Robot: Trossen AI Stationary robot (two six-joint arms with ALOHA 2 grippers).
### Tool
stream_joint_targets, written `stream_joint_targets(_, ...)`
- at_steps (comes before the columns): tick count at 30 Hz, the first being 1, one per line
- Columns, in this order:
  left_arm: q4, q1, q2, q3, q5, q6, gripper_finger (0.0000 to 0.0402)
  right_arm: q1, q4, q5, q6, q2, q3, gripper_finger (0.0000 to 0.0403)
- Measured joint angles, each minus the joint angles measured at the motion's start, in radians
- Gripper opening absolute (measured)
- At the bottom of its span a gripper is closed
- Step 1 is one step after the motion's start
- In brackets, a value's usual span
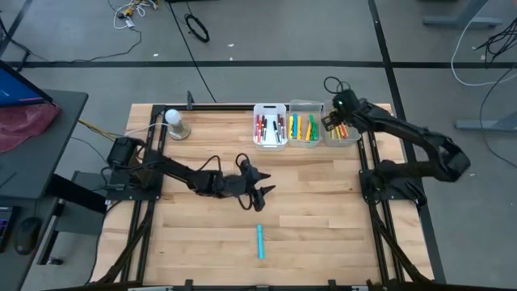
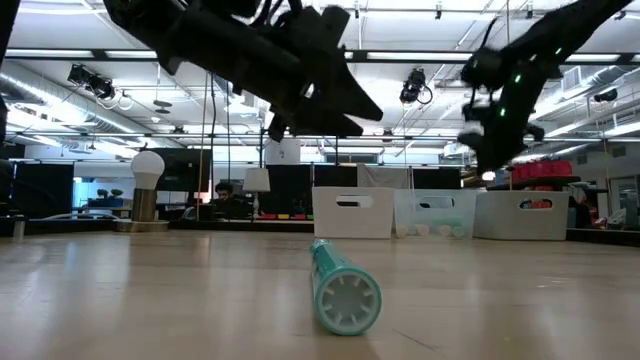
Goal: Pick & Place Markers
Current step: Put the light blue highlighter pen into the transparent bin
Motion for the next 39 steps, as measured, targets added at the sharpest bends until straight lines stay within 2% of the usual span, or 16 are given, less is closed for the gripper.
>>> stream_joint_targets(3,-0.059,-0.044,0.0,0.035,-0.031,0.0,0.0205,0.084,-0.009,-0.075,0.001,-0.13,-0.004,0.0184)
stream_joint_targets(6,-0.253,-0.092,0.0,0.115,-0.066,-0.035,0.0197,0.215,0.009,-0.167,0.011,-0.263,-0.043,0.0184)
stream_joint_targets(10,-0.582,-0.152,0.0,0.249,-0.08,-0.197,0.0191,0.47,0.095,-0.219,0.084,-0.44,-0.146,0.0177)
stream_joint_targets(12,-0.692,-0.178,0.0,0.29,-0.079,-0.29,0.019,0.612,0.153,-0.223,0.113,-0.512,-0.211,0.0172)
stream_joint_targets(16,-0.749,-0.233,0.0,0.308,-0.067,-0.456,0.019,0.881,0.333,-0.218,0.14,-0.609,-0.35,0.016)
stream_joint_targets(21,-0.748,-0.282,0.031,0.306,0.021,-0.71,0.019,1.126,0.645,-0.176,0.116,-0.617,-0.521,0.0143)
stream_joint_targets(23,-0.737,-0.289,0.048,0.306,0.068,-0.815,0.0192,1.183,0.762,-0.141,0.109,-0.606,-0.571,0.0136)
stream_joint_targets(27,-0.738,-0.284,0.089,0.307,0.149,-0.984,0.0213,1.235,0.865,-0.103,0.093,-0.595,-0.626,0.0122)
stream_joint_targets(33,-0.7,-0.26,0.15,0.307,0.267,-1.086,0.0269,1.24,0.868,-0.102,0.068,-0.591,-0.634,0.0106)
stream_joint_targets(39,-0.715,-0.246,0.233,0.343,0.333,-1.133,0.0279,1.24,0.877,-0.101,0.043,-0.59,-0.634,0.01)
